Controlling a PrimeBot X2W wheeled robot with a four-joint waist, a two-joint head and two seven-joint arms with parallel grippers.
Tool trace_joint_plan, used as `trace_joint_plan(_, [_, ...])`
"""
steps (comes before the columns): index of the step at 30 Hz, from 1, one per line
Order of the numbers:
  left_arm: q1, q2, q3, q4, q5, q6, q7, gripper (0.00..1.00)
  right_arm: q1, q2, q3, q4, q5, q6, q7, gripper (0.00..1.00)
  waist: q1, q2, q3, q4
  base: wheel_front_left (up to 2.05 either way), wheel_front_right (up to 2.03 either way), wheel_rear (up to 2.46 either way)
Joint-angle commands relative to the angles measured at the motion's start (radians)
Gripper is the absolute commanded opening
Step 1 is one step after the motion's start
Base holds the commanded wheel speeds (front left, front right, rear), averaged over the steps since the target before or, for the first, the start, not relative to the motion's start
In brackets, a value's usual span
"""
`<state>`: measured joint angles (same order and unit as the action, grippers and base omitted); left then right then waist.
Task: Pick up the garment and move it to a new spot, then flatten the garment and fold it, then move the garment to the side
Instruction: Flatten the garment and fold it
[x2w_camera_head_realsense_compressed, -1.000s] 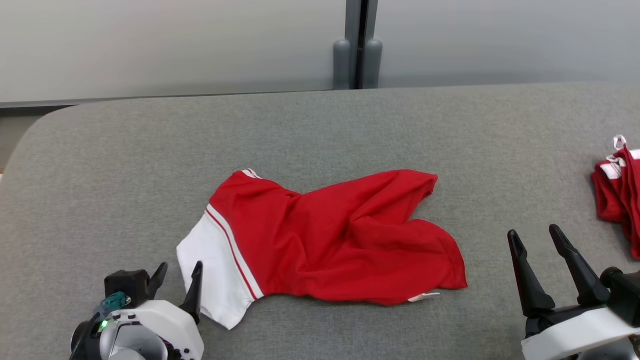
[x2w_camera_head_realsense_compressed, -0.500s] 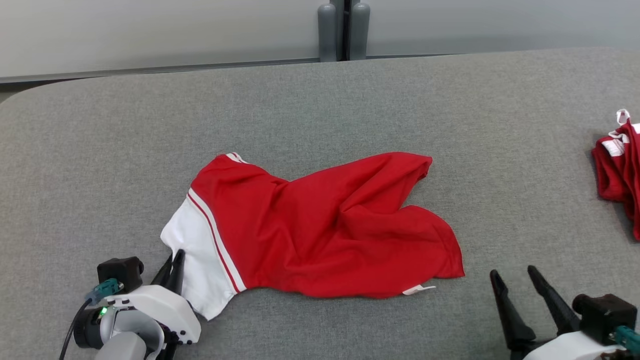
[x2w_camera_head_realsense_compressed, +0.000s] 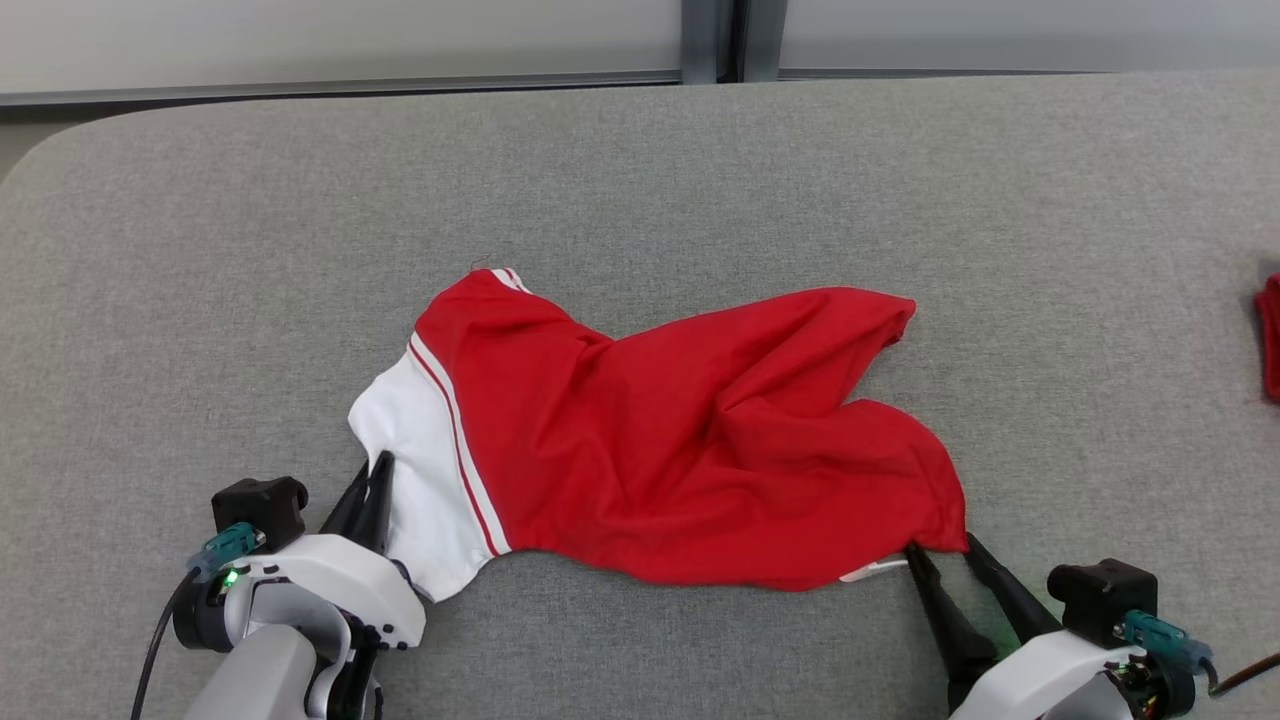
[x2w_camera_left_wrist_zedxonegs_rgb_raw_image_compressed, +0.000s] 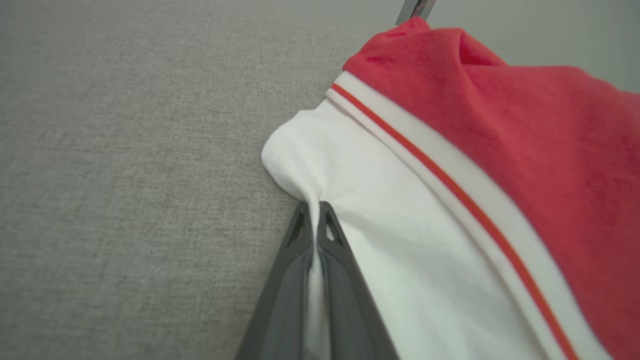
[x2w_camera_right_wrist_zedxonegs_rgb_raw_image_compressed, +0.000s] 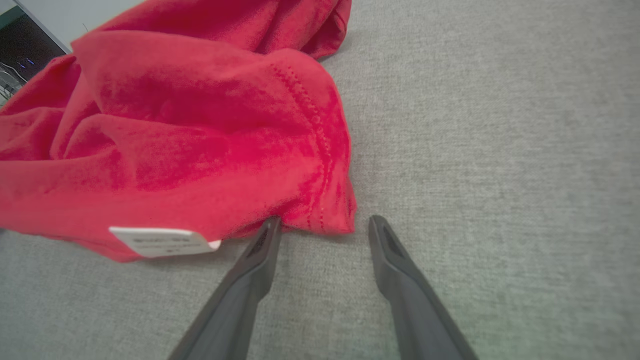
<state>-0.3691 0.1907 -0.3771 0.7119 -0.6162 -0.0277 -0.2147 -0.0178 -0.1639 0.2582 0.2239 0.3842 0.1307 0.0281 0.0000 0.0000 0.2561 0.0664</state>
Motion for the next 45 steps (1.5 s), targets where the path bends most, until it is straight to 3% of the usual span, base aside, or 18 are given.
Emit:
trace_joint_plan(1, [-0.008, 0.006, 0.006, -0.003, 0.003, -0.001, -0.008, 0.0, -0.009, -0.007, 0.005, 0.012, 0.012, 0.0, -0.011, 0.0, 0.0, 0.0, 0.003, 0.005, 0.0, 0.0, 0.0])
trace_joint_plan(13, [0.041, 0.055, 0.066, -0.288, 0.034, 0.073, -0.045, 0.0, -0.053, -0.079, -0.07, -0.151, -0.009, 0.0, -0.099, 0.0, 0.0, 0.0, -0.029, -0.007, 0.0, 0.0, 0.0])
trace_joint_plan(30, [-0.029, 0.119, 0.087, -0.958, 0.134, 0.226, 0.054, 0.0, -0.174, -0.126, -0.302, -0.561, -0.098, 0.0, 0.011, 0.0, 0.0, 0.0, -0.125, -0.029, 0.0, 0.0, 0.0])
trace_joint_plan(37, [-0.084, 0.122, 0.091, -1.03, 0.128, 0.239, 0.099, 0.0, -0.215, -0.117, -0.332, -0.591, -0.081, 0.0, 0.037, 0.0, 0.0, 0.0, -0.119, -0.037, 0.0, 0.0, 0.0])
trace_joint_plan(45, [-0.225, 0.102, 0.094, -0.947, 0.093, 0.196, 0.103, 0.0, -0.328, -0.108, -0.3, -0.563, -0.031, 0.0, 0.046, 0.0, 0.0, 0.0, -0.016, -0.041, 0.0, 0.0, 0.0])
